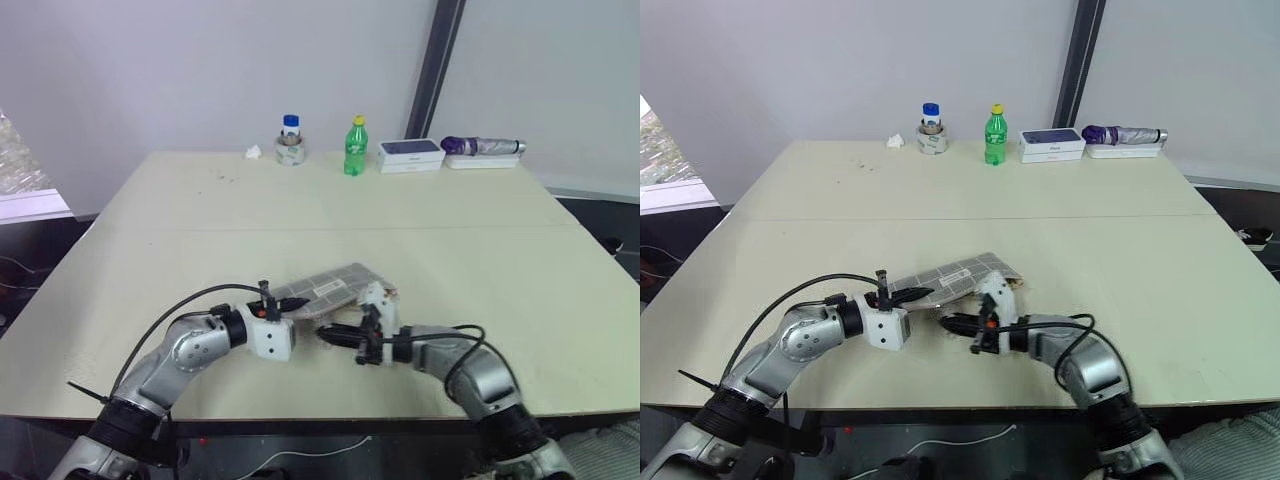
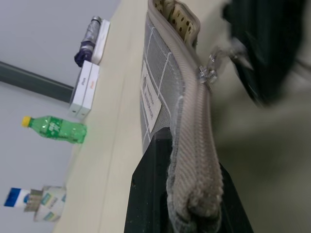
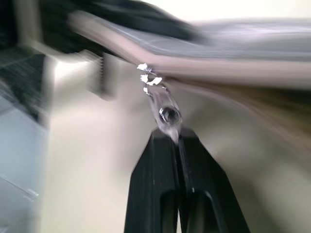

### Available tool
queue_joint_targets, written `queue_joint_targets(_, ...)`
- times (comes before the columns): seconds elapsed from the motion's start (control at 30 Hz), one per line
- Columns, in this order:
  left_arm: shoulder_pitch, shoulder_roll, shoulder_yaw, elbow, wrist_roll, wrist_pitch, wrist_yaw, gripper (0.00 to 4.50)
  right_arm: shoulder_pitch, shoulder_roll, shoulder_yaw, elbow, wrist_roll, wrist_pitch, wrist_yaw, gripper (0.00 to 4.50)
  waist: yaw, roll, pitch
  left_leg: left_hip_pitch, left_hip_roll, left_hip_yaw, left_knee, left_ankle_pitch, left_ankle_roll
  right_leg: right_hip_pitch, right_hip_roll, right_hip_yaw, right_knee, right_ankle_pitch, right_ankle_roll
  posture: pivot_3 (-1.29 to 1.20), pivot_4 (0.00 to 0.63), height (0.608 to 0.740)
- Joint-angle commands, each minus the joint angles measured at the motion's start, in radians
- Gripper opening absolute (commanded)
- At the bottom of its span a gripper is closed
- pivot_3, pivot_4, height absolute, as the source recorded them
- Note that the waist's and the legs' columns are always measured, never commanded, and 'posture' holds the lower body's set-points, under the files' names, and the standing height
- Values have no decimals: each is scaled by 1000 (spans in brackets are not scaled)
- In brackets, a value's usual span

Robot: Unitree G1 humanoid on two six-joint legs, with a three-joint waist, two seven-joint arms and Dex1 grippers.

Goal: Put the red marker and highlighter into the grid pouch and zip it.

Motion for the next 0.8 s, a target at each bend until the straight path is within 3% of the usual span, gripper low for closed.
queue_joint_targets(0.03,7,39,46,-21,-53,-14,-8,0,-51,-86,-105,105,-26,-78,31,33,-2,0,0,0,0,0,0,0,0,0,0,0,0,0,0,0,150,740)
queue_joint_targets(0.23,5,86,76,25,-148,-6,-53,0,-115,-145,-163,276,-85,-216,39,33,-13,0,0,0,1,1,-1,0,0,-1,1,1,0,0,0,0,150,740)
queue_joint_targets(0.33,-4,85,90,45,-186,6,-57,0,-123,-122,-168,285,-82,-257,39,933,-16,0,0,0,1,1,-1,0,0,0,0,1,0,0,0,0,150,740)
queue_joint_targets(0.43,12,72,104,31,-275,73,-102,996,-115,-102,-163,256,-78,-267,48,2383,-21,0,0,0,1,1,-1,0,0,0,0,1,0,0,0,0,150,740)
queue_joint_targets(0.53,44,79,124,13,-303,82,-117,2561,-101,-116,-160,245,-93,-278,64,4089,-23,0,0,0,1,1,-1,0,0,0,0,1,0,0,0,0,150,740)
queue_joint_targets(0.57,63,67,156,0,-340,105,-100,2945,-89,-128,-167,237,-94,-282,73,4473,-23,0,0,0,1,1,-1,0,0,0,0,1,0,0,0,0,150,740)
queue_joint_targets(0.67,120,28,227,-40,-431,196,-61,4322,-26,-164,-202,162,-57,-273,112,4500,-19,0,0,0,2,0,-1,0,0,0,-1,0,-1,0,0,0,150,740)
queue_joint_targets(0.8,199,2,269,-158,-556,309,-90,4322,16,-175,-237,77,-14,-233,116,4500,-22,0,0,0,2,0,-1,0,0,0,-2,1,-1,0,0,0,150,740)
